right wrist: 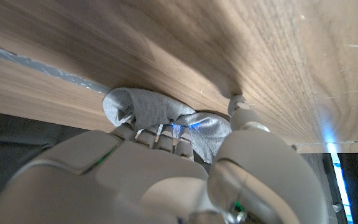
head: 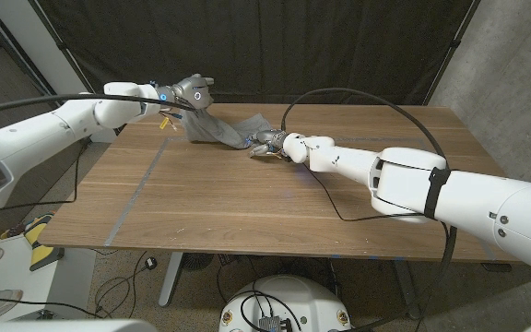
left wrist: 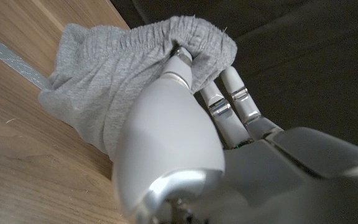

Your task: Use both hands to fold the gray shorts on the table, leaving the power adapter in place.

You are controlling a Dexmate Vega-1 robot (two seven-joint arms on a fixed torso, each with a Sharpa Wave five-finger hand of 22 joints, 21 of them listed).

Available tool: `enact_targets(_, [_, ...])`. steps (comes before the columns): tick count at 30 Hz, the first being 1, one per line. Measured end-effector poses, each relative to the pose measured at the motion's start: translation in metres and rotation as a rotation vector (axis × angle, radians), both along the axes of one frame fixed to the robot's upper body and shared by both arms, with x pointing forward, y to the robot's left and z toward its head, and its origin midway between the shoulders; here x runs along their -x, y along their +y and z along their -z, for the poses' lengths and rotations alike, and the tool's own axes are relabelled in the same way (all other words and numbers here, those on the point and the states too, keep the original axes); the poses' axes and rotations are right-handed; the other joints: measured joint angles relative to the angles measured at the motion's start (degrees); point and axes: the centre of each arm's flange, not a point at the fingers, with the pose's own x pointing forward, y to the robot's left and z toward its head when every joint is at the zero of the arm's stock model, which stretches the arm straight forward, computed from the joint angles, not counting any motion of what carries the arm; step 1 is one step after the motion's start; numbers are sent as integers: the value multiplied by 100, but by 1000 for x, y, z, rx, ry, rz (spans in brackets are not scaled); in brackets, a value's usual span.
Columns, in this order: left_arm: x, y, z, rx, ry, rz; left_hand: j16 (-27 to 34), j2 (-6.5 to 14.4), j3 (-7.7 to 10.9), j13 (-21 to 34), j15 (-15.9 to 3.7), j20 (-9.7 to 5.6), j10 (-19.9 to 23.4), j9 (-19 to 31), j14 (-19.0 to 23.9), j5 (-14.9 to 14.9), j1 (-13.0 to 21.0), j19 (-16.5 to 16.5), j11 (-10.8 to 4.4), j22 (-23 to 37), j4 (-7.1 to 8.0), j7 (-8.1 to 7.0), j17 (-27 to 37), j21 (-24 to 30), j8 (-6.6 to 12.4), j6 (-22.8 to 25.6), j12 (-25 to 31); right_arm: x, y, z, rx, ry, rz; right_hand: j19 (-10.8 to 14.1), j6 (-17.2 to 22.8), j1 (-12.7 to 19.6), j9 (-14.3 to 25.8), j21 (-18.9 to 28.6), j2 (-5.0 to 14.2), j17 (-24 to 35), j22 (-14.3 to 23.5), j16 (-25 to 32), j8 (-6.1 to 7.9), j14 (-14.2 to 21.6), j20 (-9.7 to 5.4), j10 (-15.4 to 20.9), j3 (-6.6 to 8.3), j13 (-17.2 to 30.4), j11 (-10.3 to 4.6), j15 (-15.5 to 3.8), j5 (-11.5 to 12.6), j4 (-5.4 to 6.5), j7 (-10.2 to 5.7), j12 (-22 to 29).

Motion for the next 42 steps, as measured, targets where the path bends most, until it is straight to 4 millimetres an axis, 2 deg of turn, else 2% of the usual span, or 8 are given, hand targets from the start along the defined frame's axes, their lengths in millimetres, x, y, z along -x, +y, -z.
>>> enact_targets(16, [-6, -6, -18, -100, 10, 26, -93, 0, -45, -45, 0, -22, 1, 80, -1, 0, 0, -22, 1, 0, 2, 0, 45, -62, 51, 0, -67, -1, 0, 4, 10, 8, 24, -1, -2, -15, -10, -43, -15, 0, 0, 0, -18, 0, 0, -2, 20, 3, 0, 0, 6, -26, -1, 4])
enact_targets(20, [-12, -1, -23, -99, 14, 6, -94, 0, -56, -51, 0, -22, 20, 108, -1, 0, 0, -21, 21, 1, 12, 0, 64, -62, 65, 0, -67, 0, 2, 4, 13, 7, 16, -1, -2, -15, -9, -69, -14, 0, 0, 0, -19, 0, 0, -3, 20, 3, 0, 0, 5, -26, -1, 3])
enact_targets(25, [-11, -9, -30, -151, -1, 106, -132, 0, -87, -70, 0, -22, 20, 128, -1, 0, 1, -21, 21, 1, -2, 0, 86, -100, 65, 0, -67, 0, -1, 7, 24, 8, 1, -2, -2, -45, -9, -85, 17, 0, 0, 0, -23, 0, 2, -5, 20, 2, 1, 0, 0, -26, -1, 0])
enact_targets(29, [-22, -6, -34, -153, 12, 72, -133, 0, -87, -95, 0, -22, 20, 135, -2, 30, 1, -21, 21, 1, -2, 0, 54, -106, 65, 0, -67, 1, 2, 8, 30, 6, -19, -13, -2, -45, -10, -85, 17, 0, -1, 0, -25, 0, 13, -14, 22, 0, 10, 0, -5, -27, -1, -1])
enact_targets(30, [-16, -13, -35, -182, -1, 149, -161, 0, -87, -98, 0, -22, 20, 135, -2, 38, 1, -21, 21, 1, -2, 0, 54, -106, 65, 0, -67, 0, -1, 9, 31, 8, -16, -14, -2, -45, -11, -85, 17, 0, -3, 0, -29, 0, 13, -14, 37, 0, 11, 0, -5, -43, -1, -1])
enact_targets(32, [-23, -13, -38, -187, 9, 129, -177, 0, -87, -109, 0, -22, 20, 135, -2, 39, 1, -21, 21, 1, -2, 0, 31, -106, 65, 0, -67, 1, 0, 9, 33, 8, -26, -24, -2, -45, -12, -85, 17, 0, -7, 0, -40, 0, 23, -14, 38, -1, 11, 0, -5, -44, -1, -17])
enact_targets(33, [-18, -18, -38, -201, 2, 183, -177, 0, -87, -118, 0, -22, 20, 135, -2, 39, 1, -20, 21, 1, -2, 0, 28, -106, 65, 0, -95, 1, -1, 10, 32, 10, -28, -34, -2, -46, -12, -85, 17, -1, -8, 0, -40, 0, 33, -14, 38, -1, 11, 0, -5, -44, -1, -18])
enact_targets(42, [-36, -41, -42, -270, 41, 246, -232, 0, -130, -193, 0, -21, 20, 135, -2, 39, 1, -20, 21, 1, 0, 0, -16, -151, 65, 0, -106, 1, -3, 12, 37, 11, -38, -46, -2, -45, -14, -89, 18, -7, -13, -1, -45, -1, 44, -15, 40, -1, 11, 1, -6, -42, -1, -23])
